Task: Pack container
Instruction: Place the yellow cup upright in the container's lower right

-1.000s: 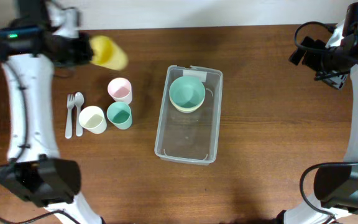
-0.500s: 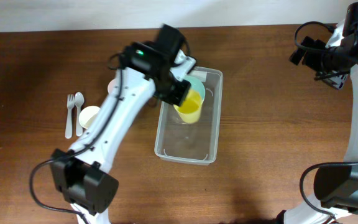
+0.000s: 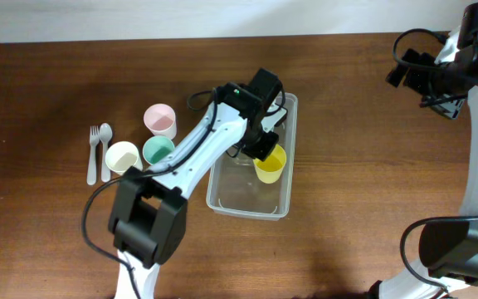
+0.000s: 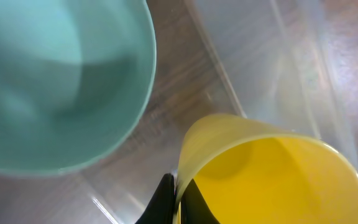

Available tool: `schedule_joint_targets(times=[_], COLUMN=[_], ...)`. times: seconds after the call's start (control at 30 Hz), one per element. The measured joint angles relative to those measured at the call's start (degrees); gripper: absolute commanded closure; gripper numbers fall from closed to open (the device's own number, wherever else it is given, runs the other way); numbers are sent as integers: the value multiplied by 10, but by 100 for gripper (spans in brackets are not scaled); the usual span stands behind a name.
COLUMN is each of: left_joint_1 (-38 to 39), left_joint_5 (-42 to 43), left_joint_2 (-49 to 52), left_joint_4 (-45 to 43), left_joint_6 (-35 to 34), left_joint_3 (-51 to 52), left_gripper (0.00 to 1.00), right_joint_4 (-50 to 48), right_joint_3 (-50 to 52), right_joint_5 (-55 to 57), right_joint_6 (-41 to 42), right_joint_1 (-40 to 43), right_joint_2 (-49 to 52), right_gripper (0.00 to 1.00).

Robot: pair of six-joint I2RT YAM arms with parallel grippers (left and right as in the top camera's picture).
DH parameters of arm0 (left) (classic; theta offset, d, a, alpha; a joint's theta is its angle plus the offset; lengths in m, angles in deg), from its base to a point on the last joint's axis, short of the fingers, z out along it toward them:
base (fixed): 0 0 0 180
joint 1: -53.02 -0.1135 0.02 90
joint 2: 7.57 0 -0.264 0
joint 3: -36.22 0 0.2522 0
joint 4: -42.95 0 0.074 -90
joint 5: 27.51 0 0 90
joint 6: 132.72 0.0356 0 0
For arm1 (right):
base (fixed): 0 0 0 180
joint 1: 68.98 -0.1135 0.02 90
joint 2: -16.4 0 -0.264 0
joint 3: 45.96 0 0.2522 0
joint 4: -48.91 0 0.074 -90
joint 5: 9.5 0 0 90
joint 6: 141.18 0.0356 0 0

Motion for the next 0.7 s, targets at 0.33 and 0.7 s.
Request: schedule_joint_targets(times=[0.33,0.7], left_joint_1=[-5,-117], left_joint_5=[-2,-73], left_joint_2=[29,24], left_joint_4=[77,259], left_joint_6=[5,6], left_joint_3=[-65,-366], left_gripper=[42,13], right_joint_4=[0,0], right_joint_3=[0,0], right_joint_5=[0,0], right_joint_6=[0,0], right_joint_1=[0,0], right_joint_2=[0,0], right_gripper=[1,1])
